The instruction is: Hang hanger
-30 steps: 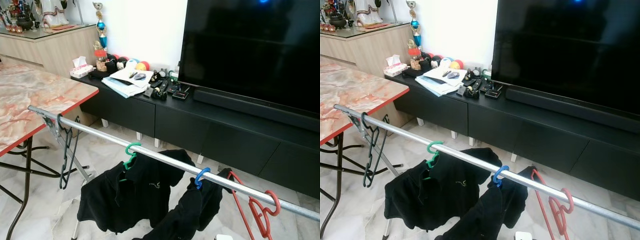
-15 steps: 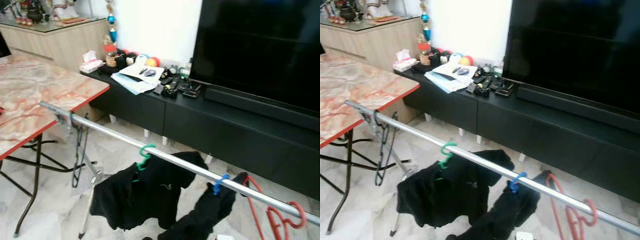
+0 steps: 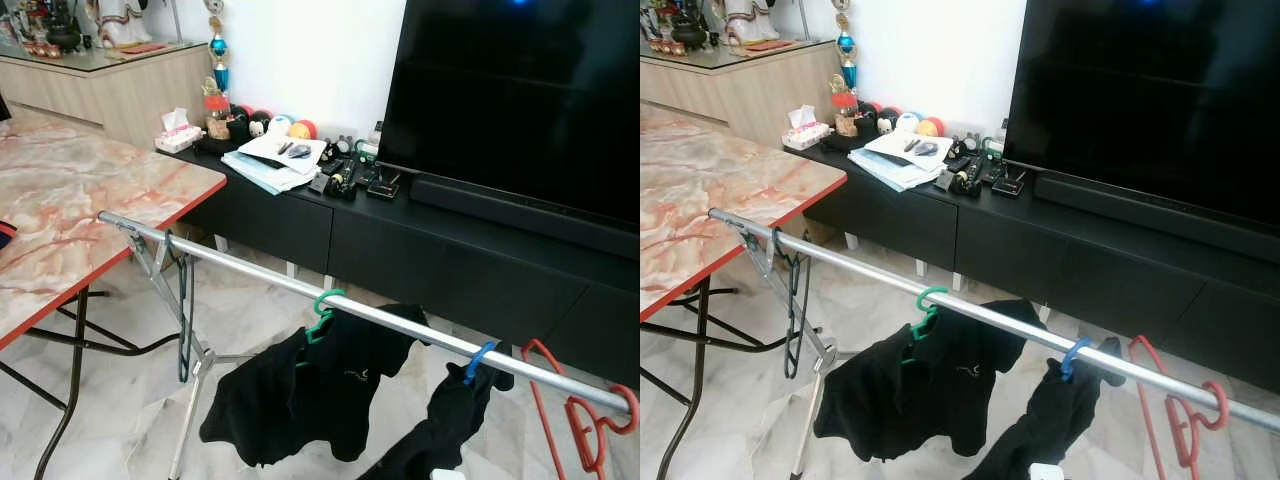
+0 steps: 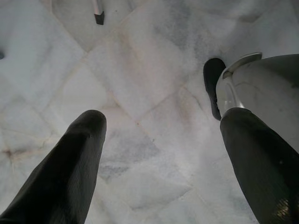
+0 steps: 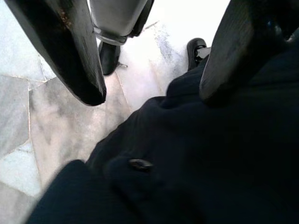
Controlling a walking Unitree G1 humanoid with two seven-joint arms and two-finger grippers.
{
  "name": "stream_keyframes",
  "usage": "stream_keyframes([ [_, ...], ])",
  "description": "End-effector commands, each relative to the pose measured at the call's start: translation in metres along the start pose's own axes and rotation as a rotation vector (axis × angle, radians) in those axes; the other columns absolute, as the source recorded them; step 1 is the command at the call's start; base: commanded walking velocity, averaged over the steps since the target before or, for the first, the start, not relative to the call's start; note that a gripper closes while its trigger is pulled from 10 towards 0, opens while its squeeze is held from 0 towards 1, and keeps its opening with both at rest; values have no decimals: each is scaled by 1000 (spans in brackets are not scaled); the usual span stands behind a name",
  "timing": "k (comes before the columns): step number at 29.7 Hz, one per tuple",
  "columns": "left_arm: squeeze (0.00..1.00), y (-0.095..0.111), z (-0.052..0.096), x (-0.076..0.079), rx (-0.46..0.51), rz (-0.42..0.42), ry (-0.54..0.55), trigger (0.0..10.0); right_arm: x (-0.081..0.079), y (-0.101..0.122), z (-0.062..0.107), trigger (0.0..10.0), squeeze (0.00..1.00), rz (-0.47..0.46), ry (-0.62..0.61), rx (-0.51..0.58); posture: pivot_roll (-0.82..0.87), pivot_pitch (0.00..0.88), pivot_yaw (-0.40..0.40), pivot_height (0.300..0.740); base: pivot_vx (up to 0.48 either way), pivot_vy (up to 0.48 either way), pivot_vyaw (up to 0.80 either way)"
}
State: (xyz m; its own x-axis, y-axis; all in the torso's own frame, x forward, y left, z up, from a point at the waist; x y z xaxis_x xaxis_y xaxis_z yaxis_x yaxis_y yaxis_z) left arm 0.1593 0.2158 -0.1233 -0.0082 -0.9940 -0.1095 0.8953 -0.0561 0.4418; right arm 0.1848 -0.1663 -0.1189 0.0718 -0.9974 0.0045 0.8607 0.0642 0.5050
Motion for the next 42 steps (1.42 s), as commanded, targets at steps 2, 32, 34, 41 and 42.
stream_keyframes([
  [2,0,-7,2,-10,-18,-18,19,10000,2,0,0,10000,0,-11,-10,-1,204,0,-17,740,0,322,0],
  [32,0,-12,3,-15,-23,-15,25,10000,4,3,0,10000,0,-29,-25,8,202,0,-18,740,0,334,0],
  [34,0,-12,3,-15,-23,-15,26,10000,4,3,0,10000,0,-31,-28,8,202,0,-18,740,0,345,0],
  [41,0,-12,3,-16,-20,-24,27,10000,7,4,0,10000,0,-56,-44,12,202,0,-18,740,0,182,0],
  [42,0,-12,3,-16,-20,-25,27,10000,7,5,0,10000,0,-58,-46,14,200,0,-19,740,0,0,0],
])
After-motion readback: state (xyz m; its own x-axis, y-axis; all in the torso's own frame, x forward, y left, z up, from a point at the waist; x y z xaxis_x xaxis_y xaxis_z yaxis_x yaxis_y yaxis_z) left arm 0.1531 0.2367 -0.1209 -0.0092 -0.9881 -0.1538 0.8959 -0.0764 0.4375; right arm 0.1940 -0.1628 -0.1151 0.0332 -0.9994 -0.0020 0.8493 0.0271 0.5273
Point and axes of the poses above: a point about 5 cm out from each wrist's last joint towards the gripper, its own z axis pointing back from the gripper into the wrist, its own y axis along the axis of the wrist's last joint, x = y × z, the point moved 3 cm from there along -z, pointing out of the wrist towards the gripper, and after that the axes turned 8 degrees about z, right-handed, at the moved point
